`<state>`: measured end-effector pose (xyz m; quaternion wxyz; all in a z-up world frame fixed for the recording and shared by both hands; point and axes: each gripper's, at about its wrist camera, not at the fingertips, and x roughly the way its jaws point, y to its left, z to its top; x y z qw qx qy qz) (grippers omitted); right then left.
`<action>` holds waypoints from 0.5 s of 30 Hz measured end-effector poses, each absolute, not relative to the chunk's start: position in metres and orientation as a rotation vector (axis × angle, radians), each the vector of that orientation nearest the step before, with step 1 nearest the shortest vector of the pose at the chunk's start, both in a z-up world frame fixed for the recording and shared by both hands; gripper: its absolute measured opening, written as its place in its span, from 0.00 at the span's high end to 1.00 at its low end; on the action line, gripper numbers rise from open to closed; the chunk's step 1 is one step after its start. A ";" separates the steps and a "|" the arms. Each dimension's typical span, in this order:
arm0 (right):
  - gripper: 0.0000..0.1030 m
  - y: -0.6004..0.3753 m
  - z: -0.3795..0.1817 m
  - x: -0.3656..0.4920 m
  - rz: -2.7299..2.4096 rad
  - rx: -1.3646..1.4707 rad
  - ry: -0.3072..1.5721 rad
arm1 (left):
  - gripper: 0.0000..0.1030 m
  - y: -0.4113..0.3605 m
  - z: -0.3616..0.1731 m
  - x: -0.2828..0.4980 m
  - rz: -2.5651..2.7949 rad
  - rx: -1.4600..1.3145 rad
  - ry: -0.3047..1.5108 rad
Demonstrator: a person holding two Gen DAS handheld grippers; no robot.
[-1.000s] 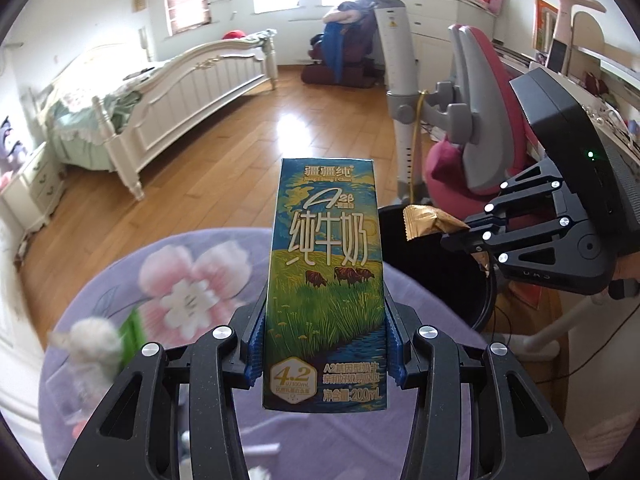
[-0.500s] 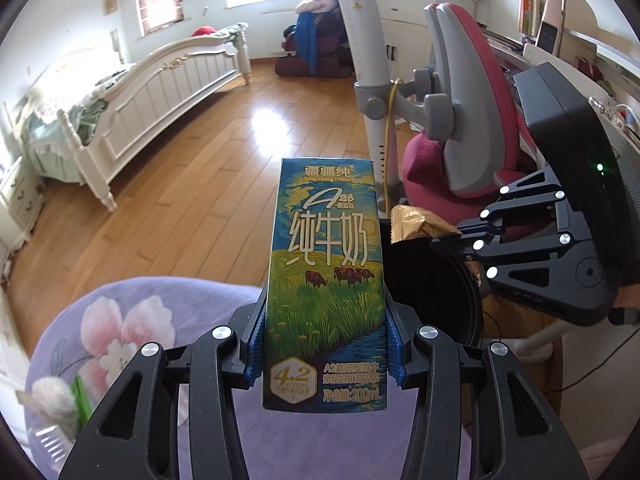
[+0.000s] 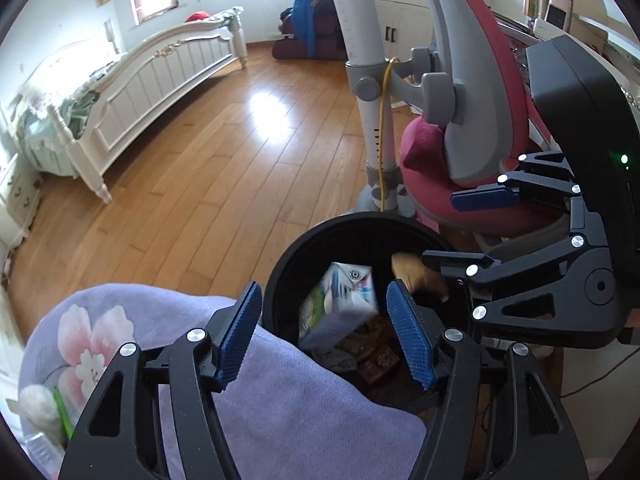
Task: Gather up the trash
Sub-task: 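Carry the milk carton and gold wrapper over the bin and open both grippers, then move both open grippers back over the table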
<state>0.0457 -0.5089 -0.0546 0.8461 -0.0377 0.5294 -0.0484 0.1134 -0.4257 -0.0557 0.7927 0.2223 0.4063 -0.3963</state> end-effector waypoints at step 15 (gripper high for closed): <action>0.49 -0.467 -0.047 0.056 -0.020 -0.101 1.102 | 0.37 -0.352 -0.042 0.106 -0.767 0.415 0.850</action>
